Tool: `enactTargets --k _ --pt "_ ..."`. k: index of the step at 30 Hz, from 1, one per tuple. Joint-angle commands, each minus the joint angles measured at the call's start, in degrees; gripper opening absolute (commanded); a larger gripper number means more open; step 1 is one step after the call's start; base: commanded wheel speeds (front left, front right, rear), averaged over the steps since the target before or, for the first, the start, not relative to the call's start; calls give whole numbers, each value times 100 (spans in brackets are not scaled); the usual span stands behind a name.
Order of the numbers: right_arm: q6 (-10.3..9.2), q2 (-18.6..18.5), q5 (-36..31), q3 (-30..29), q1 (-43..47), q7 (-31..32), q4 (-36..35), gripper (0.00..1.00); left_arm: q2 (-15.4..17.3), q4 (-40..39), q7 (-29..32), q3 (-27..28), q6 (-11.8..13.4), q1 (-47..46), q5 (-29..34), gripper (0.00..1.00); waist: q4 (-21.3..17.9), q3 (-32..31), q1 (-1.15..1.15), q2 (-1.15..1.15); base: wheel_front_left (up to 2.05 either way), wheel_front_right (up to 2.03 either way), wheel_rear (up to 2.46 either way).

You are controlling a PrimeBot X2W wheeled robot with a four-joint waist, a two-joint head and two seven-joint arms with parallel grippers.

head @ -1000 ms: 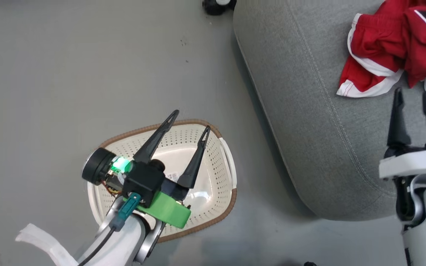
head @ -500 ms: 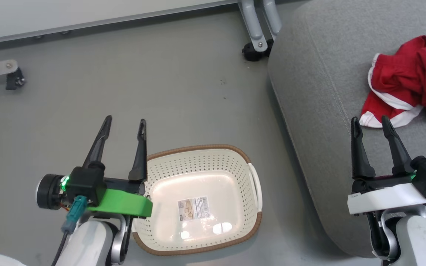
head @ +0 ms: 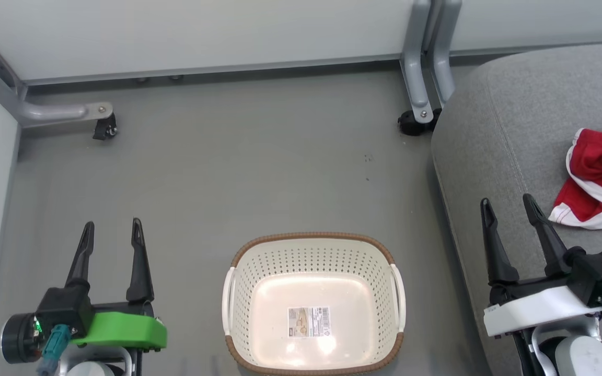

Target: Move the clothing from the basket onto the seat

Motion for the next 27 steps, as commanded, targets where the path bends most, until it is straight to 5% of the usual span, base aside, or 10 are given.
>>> enactTargets --k 1,10,27 --pt "-2 -9 -45 8 135 43 -49 100 -33 20 -15 52 -69 154 101 100 136 -288 1 0 0 0 0" --pt "-2 -9 -86 57 670 263 -195 100 -126 300 -16 146 -395 664 315 100 37 -739 1 0 0 0 0" --pt "-2 62 -20 102 1051 467 -366 100 -308 575 -16 326 -608 870 500 100 18 -895 1 0 0 0 0"
